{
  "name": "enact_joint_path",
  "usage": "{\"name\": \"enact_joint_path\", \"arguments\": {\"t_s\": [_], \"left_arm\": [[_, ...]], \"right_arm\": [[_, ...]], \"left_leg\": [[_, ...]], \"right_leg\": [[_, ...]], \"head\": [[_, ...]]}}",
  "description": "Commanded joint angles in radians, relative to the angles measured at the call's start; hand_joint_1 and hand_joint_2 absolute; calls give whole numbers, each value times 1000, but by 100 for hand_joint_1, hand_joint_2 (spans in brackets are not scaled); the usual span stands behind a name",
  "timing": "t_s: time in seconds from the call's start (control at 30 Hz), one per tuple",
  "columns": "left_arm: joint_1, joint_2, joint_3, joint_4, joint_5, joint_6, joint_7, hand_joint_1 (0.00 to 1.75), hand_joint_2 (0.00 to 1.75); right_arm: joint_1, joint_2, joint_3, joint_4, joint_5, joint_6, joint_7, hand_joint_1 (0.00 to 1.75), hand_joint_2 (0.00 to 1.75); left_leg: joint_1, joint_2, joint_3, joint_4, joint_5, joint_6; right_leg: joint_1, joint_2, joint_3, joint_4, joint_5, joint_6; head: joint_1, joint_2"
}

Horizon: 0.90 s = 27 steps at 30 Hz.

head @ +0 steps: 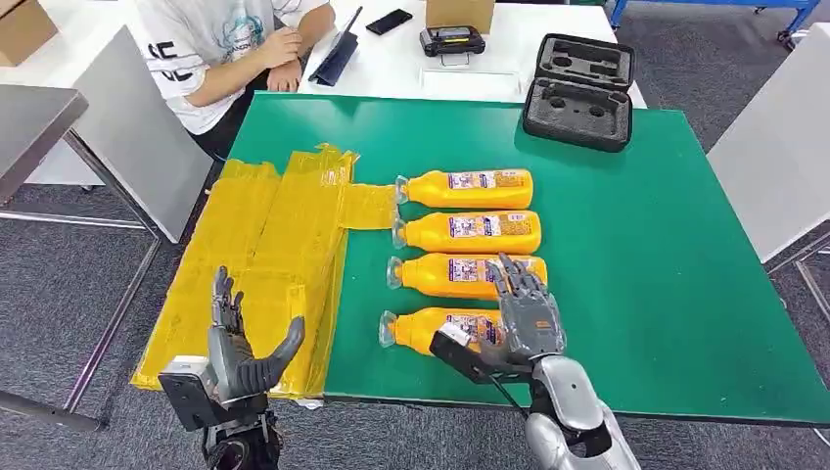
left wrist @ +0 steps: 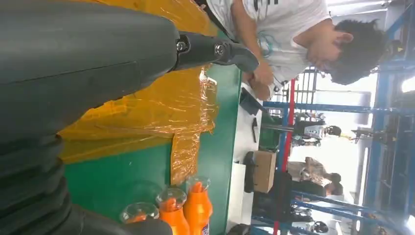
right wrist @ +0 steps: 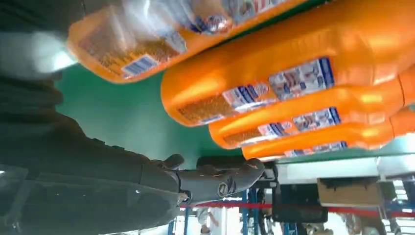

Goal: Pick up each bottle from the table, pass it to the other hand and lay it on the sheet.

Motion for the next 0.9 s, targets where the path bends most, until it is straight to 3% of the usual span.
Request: {"name": "enact_joint_path", "arguments": {"t_s": [0.03, 0.2, 0.4, 0.47, 0.53, 0.57, 0.67, 0.77, 0.9], "left_arm": [[-49, 5, 6, 95, 4, -2, 13, 0, 175], [-51, 5, 1, 95, 4, -2, 15, 0, 175], [-55, 6, 2, 91, -11, 16, 23, 0, 175], [-55, 6, 2, 91, -11, 16, 23, 0, 175], [-55, 6, 2, 91, -11, 16, 23, 0, 175], [-53, 6, 2, 91, -11, 16, 23, 0, 175], [-41, 8, 6, 72, -11, 22, 24, 0, 175], [-35, 9, 8, 62, -11, 24, 28, 0, 175], [-34, 9, 10, 63, -10, 26, 30, 0, 175]], "right_arm": [[-52, -30, 34, 132, -35, 14, 0, 0, 175], [-49, -28, 28, 147, -40, 19, 6, 0, 175], [-43, -21, 44, 167, -52, 31, 1, 0, 175], [-42, -19, 47, 168, -51, 31, 2, 0, 175], [-42, -19, 47, 168, -51, 31, 2, 0, 175], [-44, -19, 47, 169, -52, 32, 2, 0, 175], [-52, -18, 64, 183, -53, 34, 1, 0, 175], [-73, -18, 74, 207, -60, 41, 0, 0, 175], [-85, -20, 75, 224, -69, 47, 4, 0, 175]], "left_leg": [[0, 1, 10, -2, -3, -1], [0, 0, 4, -1, 0, -1], [0, 0, 10, -2, -3, -1], [0, 0, 4, -1, 0, -1], [1, 2, 11, -2, -3, -2], [0, 0, 4, -1, -1, -1], [0, 0, 6, -1, -1, -1], [1, 3, 17, -3, -6, -2], [0, 2, 9, -1, -3, -1]], "right_leg": [[1, 1, 10, -2, -2, -2], [0, 0, 3, -2, 0, -1], [0, 0, 10, -2, -2, -2], [0, 0, 4, -1, 0, -1], [1, 2, 10, -2, -3, -2], [0, 1, 4, -1, 0, -1], [0, 0, 5, -2, -1, -1], [1, 3, 16, -2, -5, -3], [0, 3, 9, -1, -2, -2]], "head": [[0, 0], [0, 0], [0, 0], [0, 0], [0, 0], [0, 0], [0, 0], [0, 0], [0, 0]]}}
